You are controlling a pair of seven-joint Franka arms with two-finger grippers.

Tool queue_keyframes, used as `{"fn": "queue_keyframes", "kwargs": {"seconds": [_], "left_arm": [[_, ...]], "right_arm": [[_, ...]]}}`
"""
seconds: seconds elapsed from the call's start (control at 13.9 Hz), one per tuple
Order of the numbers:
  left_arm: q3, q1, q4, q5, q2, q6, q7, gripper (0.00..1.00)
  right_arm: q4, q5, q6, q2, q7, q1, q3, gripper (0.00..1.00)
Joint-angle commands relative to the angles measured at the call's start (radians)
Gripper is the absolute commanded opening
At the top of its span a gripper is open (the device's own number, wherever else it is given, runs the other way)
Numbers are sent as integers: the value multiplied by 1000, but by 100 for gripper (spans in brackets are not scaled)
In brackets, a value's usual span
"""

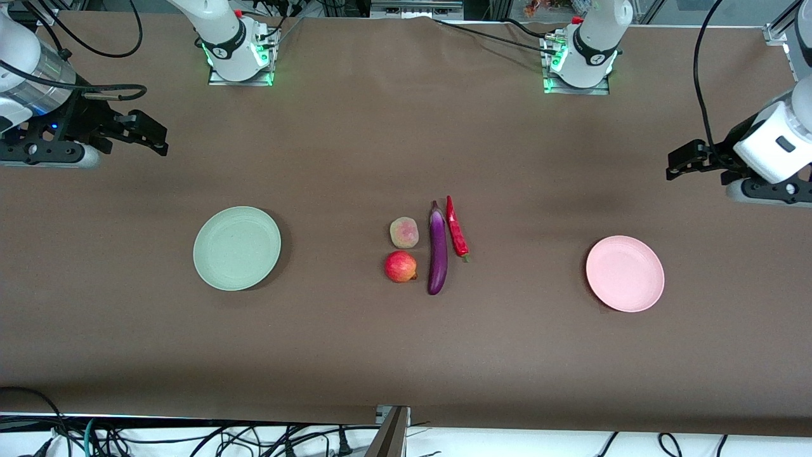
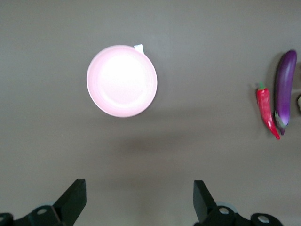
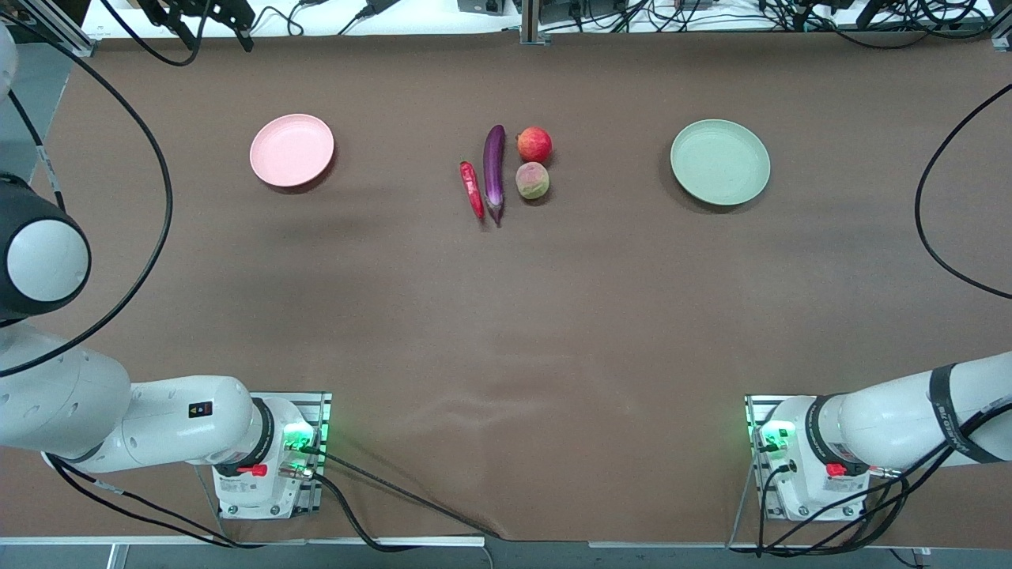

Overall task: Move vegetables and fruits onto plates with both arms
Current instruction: 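Raise both grippers from rest and move them toward the produce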

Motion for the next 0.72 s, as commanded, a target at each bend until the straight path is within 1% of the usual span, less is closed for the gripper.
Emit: {"fn": "queue_keyframes", "kwargs": {"seconds": [0.0,0.07,0.22,0.29,0.36,0.43,0.5,0.65], "left_arm": [[-2,-9,18,12,73,-28,-1,100],[-5,-17,16,10,108,-28,-1,100],[-18,-83,21,1,209,-18,-15,100],[-18,-107,28,-20,255,8,-27,100],[-18,-132,24,-36,284,62,-62,100],[-18,-144,19,-37,304,102,-100,100],[-18,-184,21,-36,326,129,-143,100],[-18,-264,19,-36,375,208,-321,100]], "right_arm": [[25,-1,-10,12,-5,0,1,100],[25,-6,-7,16,-2,0,1,100],[31,2,19,83,-2,0,2,100],[34,-1,10,90,10,4,2,100],[27,0,6,96,10,10,4,100],[21,-6,12,101,10,17,4,100],[22,-9,18,123,6,32,4,100],[33,-20,41,183,4,85,2,100]]}}
